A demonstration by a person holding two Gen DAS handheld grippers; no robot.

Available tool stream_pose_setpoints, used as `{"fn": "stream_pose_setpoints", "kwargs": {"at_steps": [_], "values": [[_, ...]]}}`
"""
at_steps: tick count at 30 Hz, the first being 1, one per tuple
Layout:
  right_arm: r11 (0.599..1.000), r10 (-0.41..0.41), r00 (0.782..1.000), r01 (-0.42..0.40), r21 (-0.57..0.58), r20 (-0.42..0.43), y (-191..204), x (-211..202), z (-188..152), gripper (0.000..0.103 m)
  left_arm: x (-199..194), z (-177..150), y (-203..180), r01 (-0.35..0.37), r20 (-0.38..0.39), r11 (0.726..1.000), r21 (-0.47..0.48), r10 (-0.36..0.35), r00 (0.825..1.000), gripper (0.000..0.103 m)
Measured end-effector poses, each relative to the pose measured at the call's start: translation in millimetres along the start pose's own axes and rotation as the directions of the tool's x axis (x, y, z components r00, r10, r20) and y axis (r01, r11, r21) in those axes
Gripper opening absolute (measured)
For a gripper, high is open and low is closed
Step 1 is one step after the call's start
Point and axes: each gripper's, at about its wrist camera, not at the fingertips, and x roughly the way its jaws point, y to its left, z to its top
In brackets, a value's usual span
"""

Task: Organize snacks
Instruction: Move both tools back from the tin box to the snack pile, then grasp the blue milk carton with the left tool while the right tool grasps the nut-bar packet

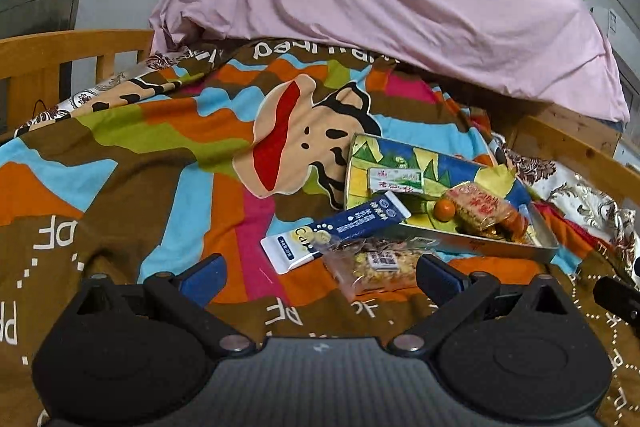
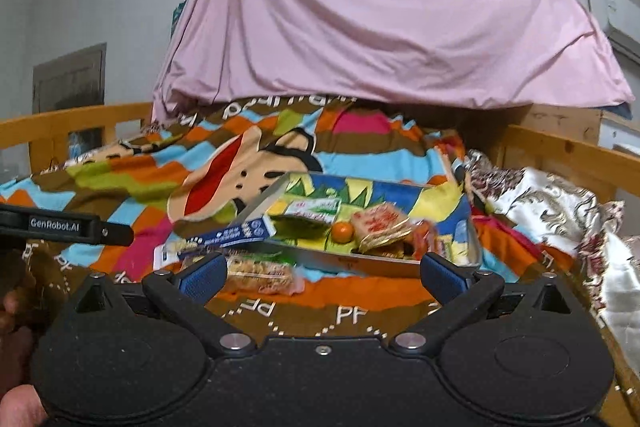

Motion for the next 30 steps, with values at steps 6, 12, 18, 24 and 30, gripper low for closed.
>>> {"fn": "stream_pose_setpoints", "kwargs": {"at_steps": [6,12,18,24,30], "values": [[0.998,0.042,0.997,-0.045,-0.044,-0.061,12,17,-9,0.102,26,14,12,0.015,-0.035,1.000,-0.004,-0.016,0.999,0.103],[0.994,0.074,0.989,-0.083,-0.065,-0.128,21,35,-17,0.102,61,34,24,0.092,-0.070,0.995,0.028,-0.089,0.994,0.103],[0.988,0.106,0.978,-0.123,-0.089,-0.180,26,53,-23,0.102,84,37,33,0.181,-0.117,0.980,0.084,-0.171,0.978,0.103],[0.966,0.205,0.953,-0.234,-0.111,-0.223,23,85,-21,0.102,100,37,42,0.236,-0.170,0.969,0.076,-0.220,0.961,0.103],[0.975,0.208,0.945,-0.222,-0.027,-0.253,8,112,-19,0.102,114,39,41,0.270,-0.190,0.960,0.080,-0.251,0.949,0.103]]}}
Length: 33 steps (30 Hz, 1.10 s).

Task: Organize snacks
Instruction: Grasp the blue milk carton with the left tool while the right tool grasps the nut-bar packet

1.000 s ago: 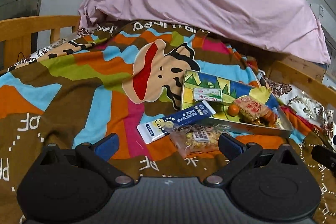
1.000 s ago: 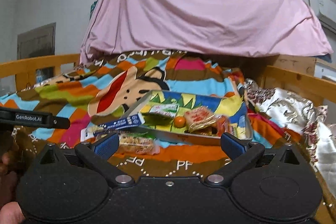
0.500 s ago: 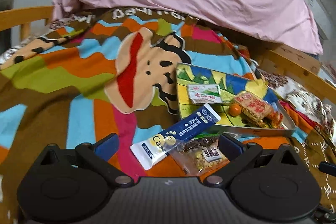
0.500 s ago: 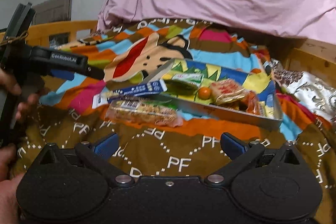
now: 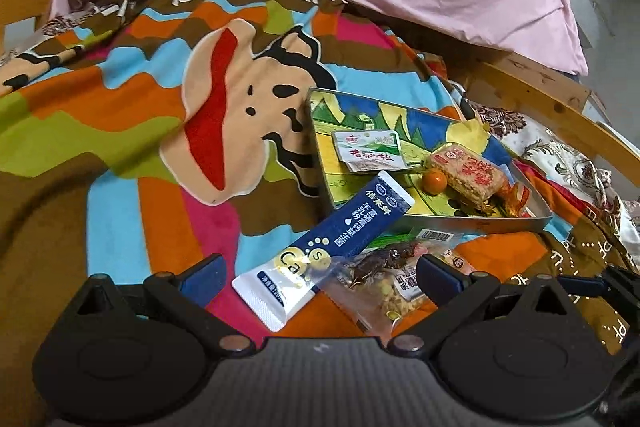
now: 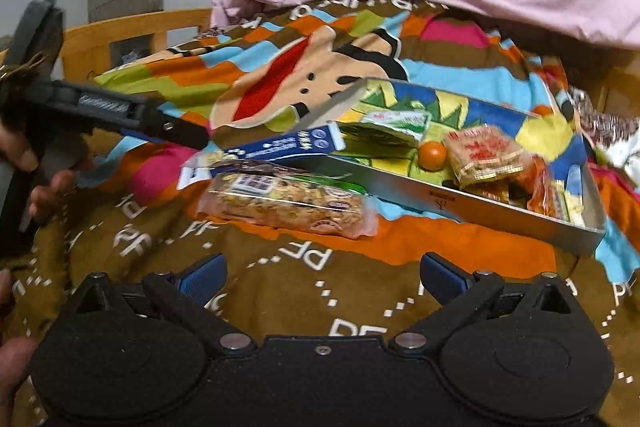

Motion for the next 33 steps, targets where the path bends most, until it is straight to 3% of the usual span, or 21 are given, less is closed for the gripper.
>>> {"fn": "stream_pose_setpoints", "kwargs": {"at_steps": [7,14,19,22,26,33], "values": [[0.999,-0.007,1.000,0.008,0.038,-0.023,-12,13,-1,0.102,17,7,3,0.018,-0.008,1.000,-0.005,-0.018,1.000,0.103],[0.999,-0.011,0.999,0.013,0.044,-0.041,-16,25,-2,0.102,38,18,10,-0.029,-0.032,0.999,-0.046,0.027,0.999,0.103],[1.000,0.005,1.000,-0.005,0.028,-0.022,-15,27,0,0.102,55,22,9,-0.027,-0.073,1.000,-0.011,0.027,0.997,0.103],[0.999,0.032,0.999,-0.031,0.021,-0.016,-14,27,2,0.102,64,20,11,0.025,-0.116,0.999,-0.028,-0.028,0.993,0.102],[0.993,0.105,0.994,-0.105,0.045,0.003,-17,29,11,0.102,65,13,24,0.172,-0.129,0.977,-0.127,-0.188,0.974,0.102],[0.974,0.180,0.984,-0.179,0.141,0.007,-23,55,37,0.102,68,10,41,0.213,-0.116,0.954,-0.212,-0.241,0.964,0.102]]}}
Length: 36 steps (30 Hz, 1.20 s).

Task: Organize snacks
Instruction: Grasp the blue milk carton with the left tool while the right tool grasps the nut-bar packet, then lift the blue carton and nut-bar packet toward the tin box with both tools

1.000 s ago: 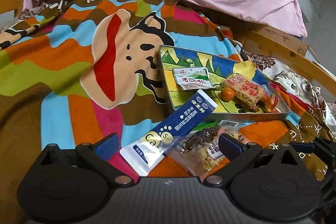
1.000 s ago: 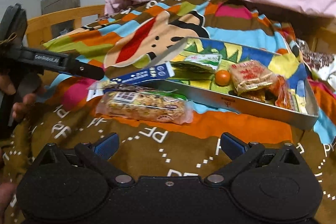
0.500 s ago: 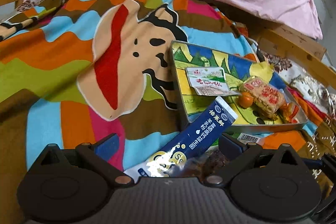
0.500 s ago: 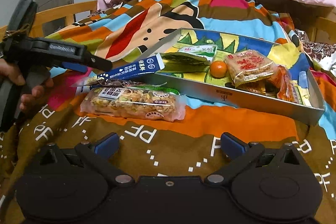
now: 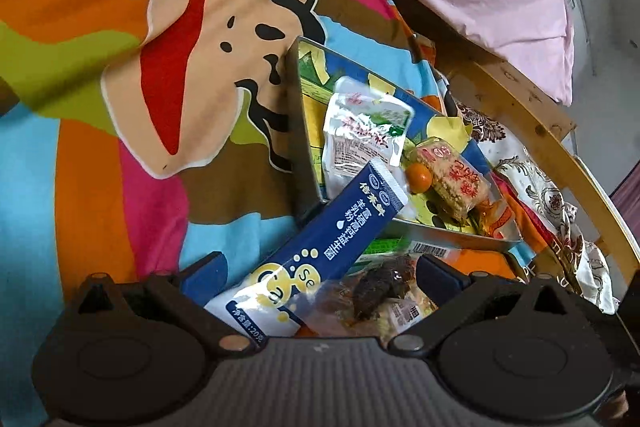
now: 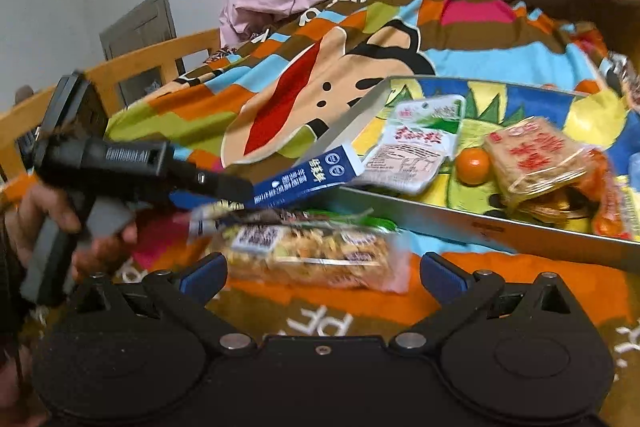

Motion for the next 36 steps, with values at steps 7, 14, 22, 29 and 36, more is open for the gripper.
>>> {"fn": "stream_pose_setpoints", "kwargs": {"at_steps": [7,14,22,29,36], "values": [[0.992,-0.008,0.999,0.003,0.125,0.042,-11,7,12,0.102,8,-1,-9,-0.039,-0.021,0.998,0.051,0.040,0.999,0.102],[0.979,-0.027,0.998,0.014,0.205,0.058,-27,-11,10,0.102,19,-5,-41,0.024,-0.117,0.988,0.153,-0.006,0.993,0.102],[0.934,-0.083,0.996,0.070,0.349,0.022,-51,-44,-1,0.102,19,-14,-87,0.072,-0.171,0.974,0.217,-0.035,0.985,0.102],[0.875,-0.096,0.995,0.091,0.475,-0.013,-75,-76,-10,0.102,18,-29,-133,0.103,-0.176,0.957,0.272,-0.056,0.983,0.102],[0.864,-0.134,0.988,0.152,0.480,-0.071,-81,-84,-27,0.102,6,-35,-144,0.103,-0.136,0.965,0.241,-0.071,0.988,0.102]]}}
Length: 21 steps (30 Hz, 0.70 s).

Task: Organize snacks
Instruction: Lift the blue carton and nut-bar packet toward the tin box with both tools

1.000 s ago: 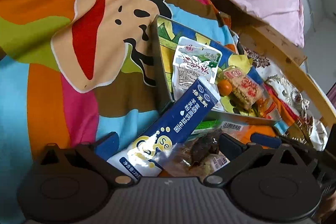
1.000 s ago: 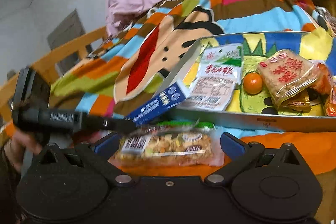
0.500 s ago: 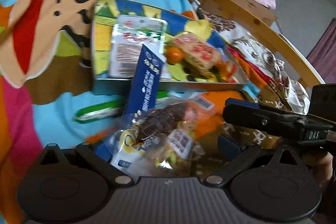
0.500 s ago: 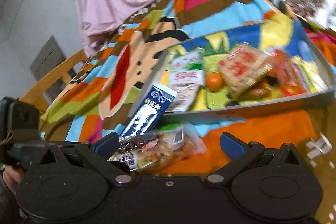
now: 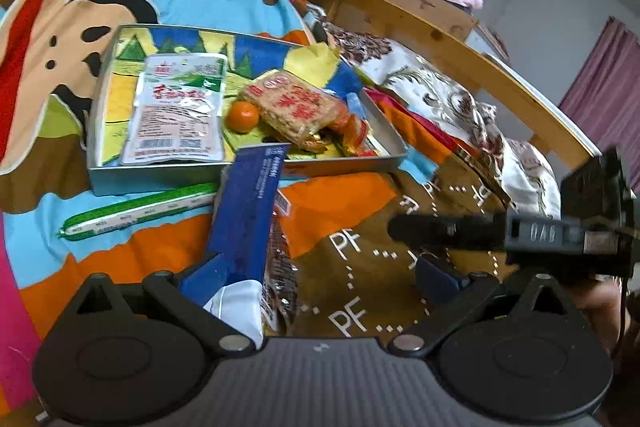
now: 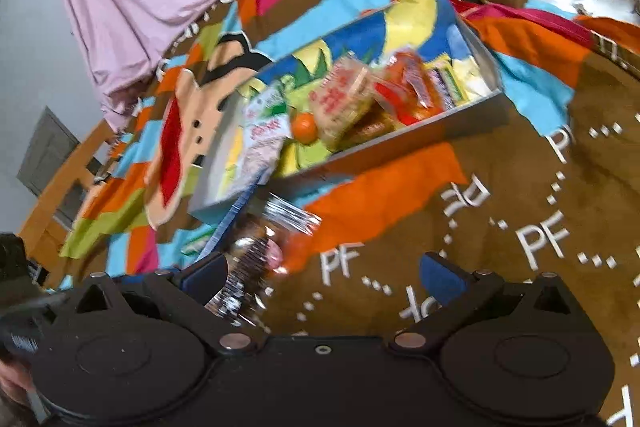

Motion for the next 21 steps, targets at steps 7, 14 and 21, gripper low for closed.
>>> {"fn": "stream_pose_setpoints", "kwargs": {"at_steps": [7,14,21], "values": [[0.991,0.035,0.999,-0.036,-0.130,-0.010,27,15,-13,0.101,4,8,37,0.015,0.039,0.975,-0.221,-0.006,0.999,0.102],[0.969,0.055,0.998,-0.057,-0.239,-0.016,58,41,-25,0.098,14,14,68,-0.052,0.029,0.960,-0.276,0.063,0.998,0.102],[0.967,0.054,0.998,-0.057,-0.249,-0.019,64,61,-26,0.086,31,12,79,0.004,-0.025,0.979,-0.203,-0.010,1.000,0.101]]}}
